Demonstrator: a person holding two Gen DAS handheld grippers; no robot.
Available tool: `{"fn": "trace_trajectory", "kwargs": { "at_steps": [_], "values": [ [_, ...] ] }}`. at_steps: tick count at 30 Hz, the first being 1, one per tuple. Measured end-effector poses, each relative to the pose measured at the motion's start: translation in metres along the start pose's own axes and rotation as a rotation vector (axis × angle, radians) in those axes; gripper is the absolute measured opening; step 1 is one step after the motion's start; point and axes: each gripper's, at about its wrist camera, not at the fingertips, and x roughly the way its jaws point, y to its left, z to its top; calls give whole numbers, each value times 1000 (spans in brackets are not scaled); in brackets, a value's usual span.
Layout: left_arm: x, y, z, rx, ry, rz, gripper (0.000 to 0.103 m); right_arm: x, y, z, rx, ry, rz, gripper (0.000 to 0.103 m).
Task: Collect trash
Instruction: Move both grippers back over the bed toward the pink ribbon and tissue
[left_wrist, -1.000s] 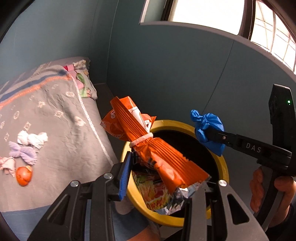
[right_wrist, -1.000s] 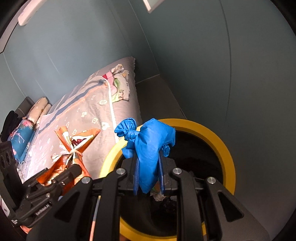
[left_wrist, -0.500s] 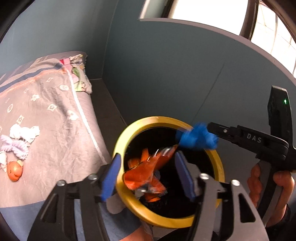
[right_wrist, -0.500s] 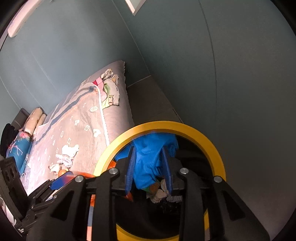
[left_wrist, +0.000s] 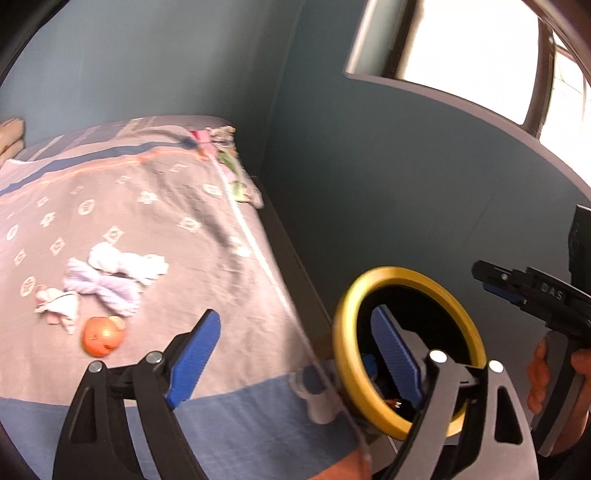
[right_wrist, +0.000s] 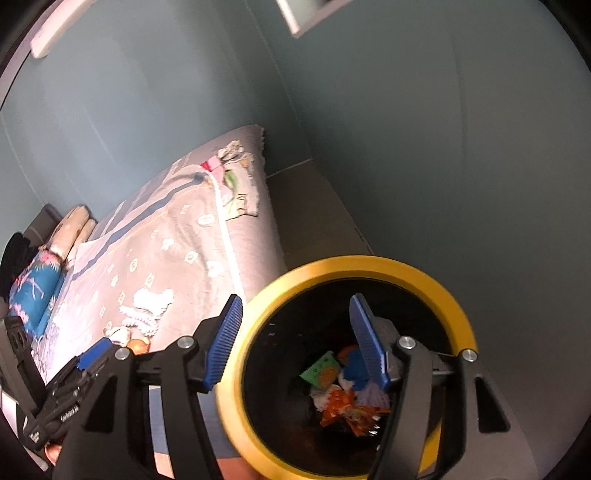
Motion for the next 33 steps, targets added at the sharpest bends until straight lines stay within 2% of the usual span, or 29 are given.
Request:
{"fn": "trace_trajectory", "kwargs": {
  "at_steps": [14,22,26,33],
  "values": [
    [-32,125,5,-149,-51,191,85,43,119,8,-174,21,139,61],
    [-36,195,-2,-245,-44,286,86,99,205,-1,-261,98,181,61],
    [-29,227,-9,-281,-27,320,86,124,230,-8,-296,132,179,61],
    [-8,270,-18,-322,15,367,86,193,268,-23,-353,210,169,61]
  ]
}}
